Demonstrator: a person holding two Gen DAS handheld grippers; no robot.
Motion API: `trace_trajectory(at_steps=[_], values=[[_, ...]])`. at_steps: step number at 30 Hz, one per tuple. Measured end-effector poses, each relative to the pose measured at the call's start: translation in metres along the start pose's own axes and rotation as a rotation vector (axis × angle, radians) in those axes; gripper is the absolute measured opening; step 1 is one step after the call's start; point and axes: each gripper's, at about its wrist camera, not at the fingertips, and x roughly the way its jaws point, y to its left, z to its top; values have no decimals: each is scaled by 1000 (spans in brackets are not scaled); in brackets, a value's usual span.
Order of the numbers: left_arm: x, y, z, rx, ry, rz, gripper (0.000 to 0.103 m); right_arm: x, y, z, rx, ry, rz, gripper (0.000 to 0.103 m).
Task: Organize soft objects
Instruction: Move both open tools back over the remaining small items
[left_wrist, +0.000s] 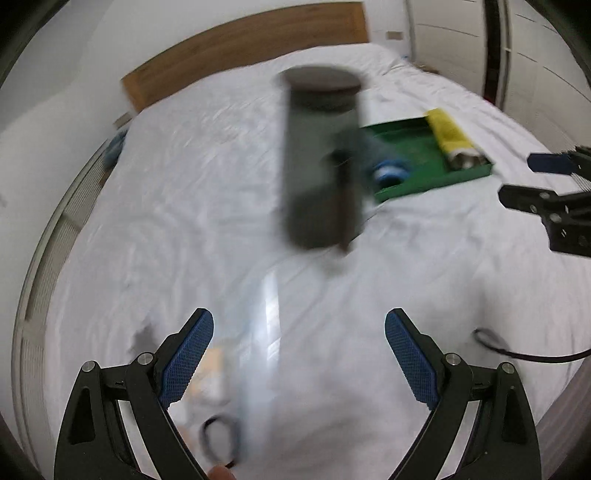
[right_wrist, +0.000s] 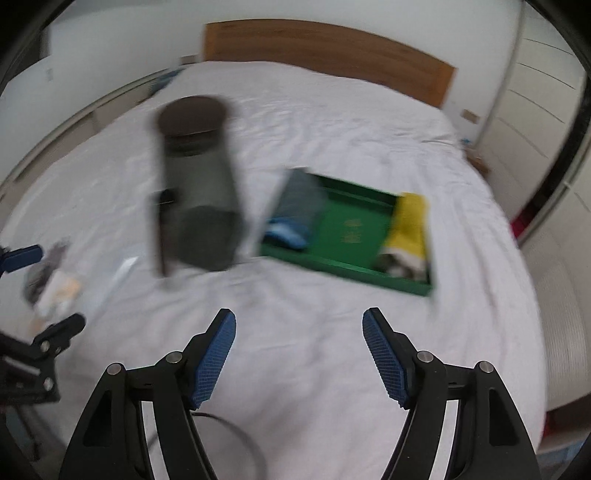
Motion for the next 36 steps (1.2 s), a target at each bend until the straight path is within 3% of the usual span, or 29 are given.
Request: trace_trajectory(at_steps=[8, 11, 17, 26, 36], values=[[16, 87, -67, -31, 104, 51, 91, 11, 107, -2, -27, 73, 191, 72], [24, 114, -84, -52, 123, 62, 91, 23, 136, -1, -50, 92, 227, 72], [36, 142, -110, -65, 131, 12, 91, 46, 182, -7, -66, 133, 270, 72], [57, 173, -120, -94, 154, 11, 91, 101, 212, -14, -59, 182, 307, 72], [69, 164, -127, -66, 167, -57, 91, 121, 222, -22, -44, 197, 311, 72]])
